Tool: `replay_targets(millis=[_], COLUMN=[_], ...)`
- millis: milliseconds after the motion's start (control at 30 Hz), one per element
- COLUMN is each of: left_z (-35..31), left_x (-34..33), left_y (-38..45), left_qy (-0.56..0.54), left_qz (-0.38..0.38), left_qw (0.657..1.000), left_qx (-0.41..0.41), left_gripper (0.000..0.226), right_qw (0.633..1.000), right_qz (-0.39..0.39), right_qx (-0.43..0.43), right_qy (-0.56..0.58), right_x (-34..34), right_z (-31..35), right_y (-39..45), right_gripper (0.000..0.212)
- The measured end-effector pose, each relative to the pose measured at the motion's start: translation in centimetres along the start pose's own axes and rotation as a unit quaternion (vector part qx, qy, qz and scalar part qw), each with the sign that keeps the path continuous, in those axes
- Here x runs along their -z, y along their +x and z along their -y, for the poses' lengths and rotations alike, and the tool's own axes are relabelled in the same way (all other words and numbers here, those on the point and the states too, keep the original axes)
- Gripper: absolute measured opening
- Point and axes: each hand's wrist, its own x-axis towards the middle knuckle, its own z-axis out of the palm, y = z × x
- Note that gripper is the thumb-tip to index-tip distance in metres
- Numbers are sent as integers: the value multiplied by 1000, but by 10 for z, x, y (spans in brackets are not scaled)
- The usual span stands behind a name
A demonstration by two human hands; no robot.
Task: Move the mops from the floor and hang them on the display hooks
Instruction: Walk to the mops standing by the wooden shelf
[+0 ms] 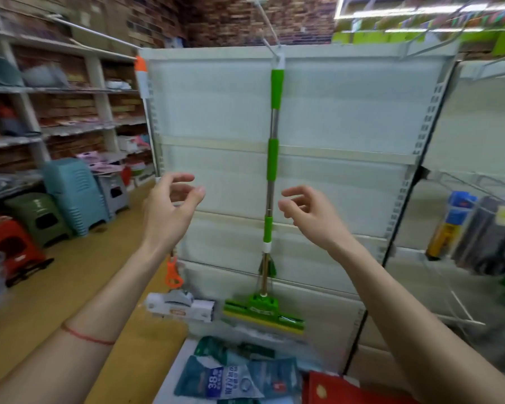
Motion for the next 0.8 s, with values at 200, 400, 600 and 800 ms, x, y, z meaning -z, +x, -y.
replay_targets(millis=[200,400,600,800], left_z=[-6,-14,-9,7], left_x=[-38,-50,-35,17], left_y=[-4,-3,-7,-21], left_qy=[-46,-53,-40,14], left_qz=[42,49,25,-46], left_qw=[998,997,999,998], left_qx=[-8,-15,-1,38], left_gripper=[30,26,27,22], right_qw=[998,998,1000,993], right_qz=[-47,-54,-4,89], right_qx=[-22,-19,6,41], right_qy=[-20,-11,8,64], right_x=[43,56,31,-36], right_z=[-10,-13,-13,-4], right_y=[-16,-19,-1,26], right_gripper=[27,27,21,15])
